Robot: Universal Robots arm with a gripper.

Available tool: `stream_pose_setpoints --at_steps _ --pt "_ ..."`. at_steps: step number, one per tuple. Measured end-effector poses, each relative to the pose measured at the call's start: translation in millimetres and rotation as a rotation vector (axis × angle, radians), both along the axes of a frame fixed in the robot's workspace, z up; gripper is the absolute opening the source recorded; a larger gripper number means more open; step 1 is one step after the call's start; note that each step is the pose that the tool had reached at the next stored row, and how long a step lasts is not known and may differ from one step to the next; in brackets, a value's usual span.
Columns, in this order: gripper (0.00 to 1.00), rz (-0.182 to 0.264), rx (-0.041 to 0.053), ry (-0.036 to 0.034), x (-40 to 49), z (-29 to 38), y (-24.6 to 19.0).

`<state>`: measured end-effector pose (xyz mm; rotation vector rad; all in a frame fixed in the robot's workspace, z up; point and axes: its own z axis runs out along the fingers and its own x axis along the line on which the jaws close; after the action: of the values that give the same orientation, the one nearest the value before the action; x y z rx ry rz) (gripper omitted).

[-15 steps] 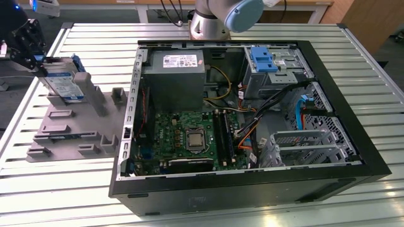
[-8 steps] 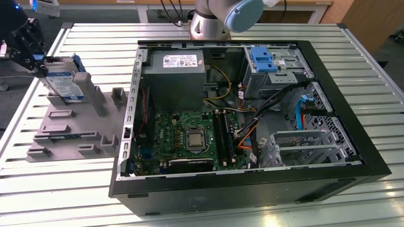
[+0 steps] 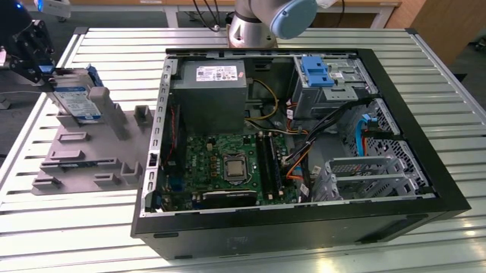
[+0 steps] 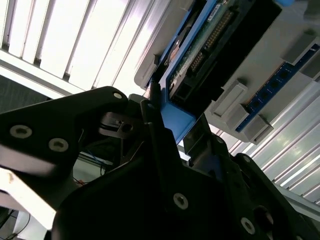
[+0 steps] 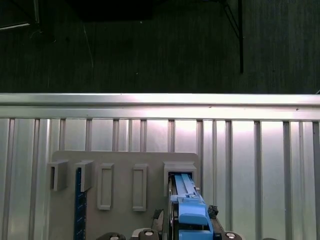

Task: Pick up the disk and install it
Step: 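Pick up the disk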

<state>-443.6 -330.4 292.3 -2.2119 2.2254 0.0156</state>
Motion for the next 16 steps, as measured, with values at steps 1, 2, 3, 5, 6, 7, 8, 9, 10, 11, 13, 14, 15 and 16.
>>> stream_pose_setpoints --at_steps 1,2,3,5,6,7,8,9,10,11,13,14,15,16 --pt "0.44 0.0 0.0 0.0 0.0 0.0 0.0" --pt "0.44 0.0 0.0 -0.0001 0.0 0.0 0.0" --pt "0.44 0.0 0.0 0.0001 0.0 0.0 0.0" --pt "0.44 0.0 0.0 0.0001 0.0 0.0 0.0" --pt "0.43 0.0 0.0 0.0001 0.0 0.0 0.0" --pt "0.43 0.0 -0.0001 0.0001 0.0 0.0 0.0" --pt "0.36 0.0 0.0 0.0 0.0 -0.1 0.0" --pt "0.36 0.0 0.0 0.0 0.0 -0.1 0.0" --pt "0.36 0.0 0.0 0.0 0.0 -0.1 0.0" --pt "0.36 0.0 0.0 0.0 0.0 -0.1 0.0" --pt "0.36 0.0 0.0 0.0 0.0 -0.1 0.0" --pt "0.36 0.0 0.0 0.0 0.0 -0.2 0.0" --pt "0.36 0.0 0.0 0.0 0.0 -0.2 0.0" --pt "0.36 0.0 0.0 0.0 0.0 -0.2 0.0"
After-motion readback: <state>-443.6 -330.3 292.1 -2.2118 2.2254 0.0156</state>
